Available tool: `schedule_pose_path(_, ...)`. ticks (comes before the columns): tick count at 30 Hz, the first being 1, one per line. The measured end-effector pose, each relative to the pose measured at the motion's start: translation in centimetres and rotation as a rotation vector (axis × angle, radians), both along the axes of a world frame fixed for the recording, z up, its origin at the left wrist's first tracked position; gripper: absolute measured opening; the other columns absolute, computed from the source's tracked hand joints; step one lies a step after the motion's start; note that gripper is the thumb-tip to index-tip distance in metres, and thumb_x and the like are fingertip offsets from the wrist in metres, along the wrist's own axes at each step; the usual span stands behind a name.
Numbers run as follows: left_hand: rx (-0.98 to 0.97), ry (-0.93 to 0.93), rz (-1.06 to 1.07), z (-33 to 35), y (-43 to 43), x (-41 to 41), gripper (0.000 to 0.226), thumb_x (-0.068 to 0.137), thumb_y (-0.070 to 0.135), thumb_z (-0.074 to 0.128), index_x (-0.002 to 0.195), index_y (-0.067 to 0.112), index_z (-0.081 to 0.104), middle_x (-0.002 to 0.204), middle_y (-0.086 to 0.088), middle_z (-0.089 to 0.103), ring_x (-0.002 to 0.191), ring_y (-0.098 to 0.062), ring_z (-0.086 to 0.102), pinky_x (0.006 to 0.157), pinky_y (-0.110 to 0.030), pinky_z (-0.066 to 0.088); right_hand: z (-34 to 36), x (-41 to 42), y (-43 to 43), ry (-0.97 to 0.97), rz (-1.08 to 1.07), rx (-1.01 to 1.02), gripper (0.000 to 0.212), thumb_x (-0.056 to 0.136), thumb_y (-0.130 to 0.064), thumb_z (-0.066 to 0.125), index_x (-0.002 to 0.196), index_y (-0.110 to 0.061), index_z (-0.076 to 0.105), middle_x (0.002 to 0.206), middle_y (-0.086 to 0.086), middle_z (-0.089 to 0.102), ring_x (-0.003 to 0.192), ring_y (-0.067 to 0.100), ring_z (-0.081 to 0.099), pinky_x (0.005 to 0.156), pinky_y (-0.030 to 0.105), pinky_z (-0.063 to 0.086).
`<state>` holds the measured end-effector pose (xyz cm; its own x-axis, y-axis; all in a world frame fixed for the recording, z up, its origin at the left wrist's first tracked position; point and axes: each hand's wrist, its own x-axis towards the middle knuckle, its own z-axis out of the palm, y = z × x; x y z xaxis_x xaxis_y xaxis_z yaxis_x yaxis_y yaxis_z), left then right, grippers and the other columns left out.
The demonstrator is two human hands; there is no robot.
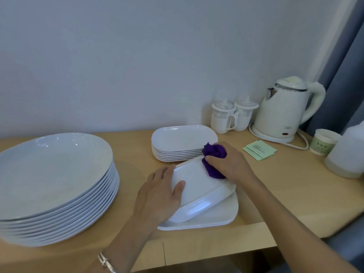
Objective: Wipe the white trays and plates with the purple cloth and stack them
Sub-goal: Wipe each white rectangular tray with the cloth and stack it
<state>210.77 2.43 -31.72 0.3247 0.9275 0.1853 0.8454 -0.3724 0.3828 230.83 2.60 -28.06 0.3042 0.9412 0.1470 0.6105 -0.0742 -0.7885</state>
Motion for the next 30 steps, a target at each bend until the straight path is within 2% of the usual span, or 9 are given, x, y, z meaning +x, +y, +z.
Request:
schedule_pose_path(3,0.007,-0.013,0.011,-0.1,0.1,-0.1,0.054,0.099,0.048,0.028,0.149,0.029,0.019,0.150,0.014,0.026,0.137,-0.009,0.025,0.103,-0.027,0.031,-0.1,-3.1,-0.6,-0.281,0.238,0.086,0.030,0.078,-0.036,0.069,0.107,-0.031,0.062,0.103,-0.017,0.060,0.093,0.003,0.052,0.081,0.023,0.043)
schedule_pose_path(10,0.019,-0.018,-0.015,-0.3,0.2,-0.2,0.054,0.098,0.050,0.029,0.146,0.029,0.024,0.147,0.013,0.032,0.133,-0.009,0.031,0.103,-0.027,0.032,1.2,0.5,2.3,-0.111,0.031,-0.170,0.023,0.080,-0.041,0.065,0.095,-0.024,0.061,0.092,-0.005,0.065,0.079,0.009,0.057,0.060,0.024,0.041)
schedule_pose_path(14,0.023,-0.049,-0.054,-0.4,0.4,-0.5,0.054,0.097,0.048,0.033,0.148,0.032,0.022,0.149,0.016,0.029,0.135,-0.006,0.028,0.104,-0.024,0.028,1.4,-3.2,2.4,-0.342,0.241,-0.151,0.027,0.078,-0.041,0.065,0.098,-0.025,0.061,0.093,-0.008,0.063,0.087,0.013,0.057,0.071,0.028,0.047)
schedule_pose_path(16,0.014,-0.078,-0.055,-0.3,0.3,-0.6,0.053,0.097,0.048,0.034,0.147,0.034,0.024,0.147,0.017,0.031,0.134,-0.006,0.029,0.103,-0.024,0.029,1.7,-3.4,2.7,-0.334,0.285,-0.178,0.027,0.077,-0.041,0.066,0.099,-0.026,0.062,0.098,-0.007,0.064,0.092,0.014,0.057,0.079,0.032,0.050)
schedule_pose_path(20,0.000,-0.080,-0.022,-0.1,0.1,-0.5,0.048,0.097,0.048,0.034,0.142,0.032,0.029,0.142,0.015,0.035,0.130,-0.008,0.034,0.101,-0.027,0.032,1.5,0.4,2.1,-0.203,0.130,-0.222,0.018,0.078,-0.040,0.066,0.093,-0.030,0.060,0.090,-0.009,0.064,0.086,0.013,0.060,0.074,0.029,0.048)
schedule_pose_path(22,0.002,-0.079,-0.016,-0.2,0.1,-0.3,0.048,0.097,0.048,0.033,0.141,0.030,0.030,0.141,0.013,0.037,0.129,-0.010,0.035,0.101,-0.029,0.033,1.0,1.0,0.6,-0.097,0.027,-0.161,0.019,0.080,-0.039,0.066,0.096,-0.031,0.060,0.094,-0.008,0.064,0.086,0.012,0.059,0.075,0.030,0.047)
schedule_pose_path(24,0.003,-0.085,-0.008,-0.3,0.2,-0.3,0.047,0.097,0.047,0.034,0.141,0.029,0.032,0.140,0.011,0.038,0.129,-0.011,0.036,0.101,-0.030,0.034,-0.1,-0.8,-1.2,-0.201,0.014,0.000,0.023,0.079,-0.036,0.067,0.100,-0.028,0.062,0.097,-0.008,0.063,0.089,0.012,0.057,0.077,0.028,0.044)
schedule_pose_path(27,0.009,-0.090,0.006,-0.4,0.2,-0.4,0.044,0.097,0.042,0.037,0.138,0.027,0.036,0.140,0.010,0.040,0.128,-0.012,0.038,0.100,-0.029,0.035,-1.6,-4.9,-3.5,-0.332,0.241,0.223,0.029,0.076,-0.033,0.069,0.103,-0.024,0.065,0.101,-0.010,0.063,0.097,0.009,0.053,0.085,0.023,0.040)
schedule_pose_path(30,-0.002,-0.089,0.011,-0.3,0.1,-0.4,0.046,0.097,0.045,0.036,0.139,0.028,0.033,0.140,0.010,0.037,0.129,-0.012,0.037,0.099,-0.029,0.034,-1.3,-3.2,-3.0,-0.291,0.196,0.165,0.030,0.076,-0.034,0.069,0.106,-0.032,0.063,0.102,-0.019,0.059,0.097,0.001,0.049,0.085,0.020,0.039)
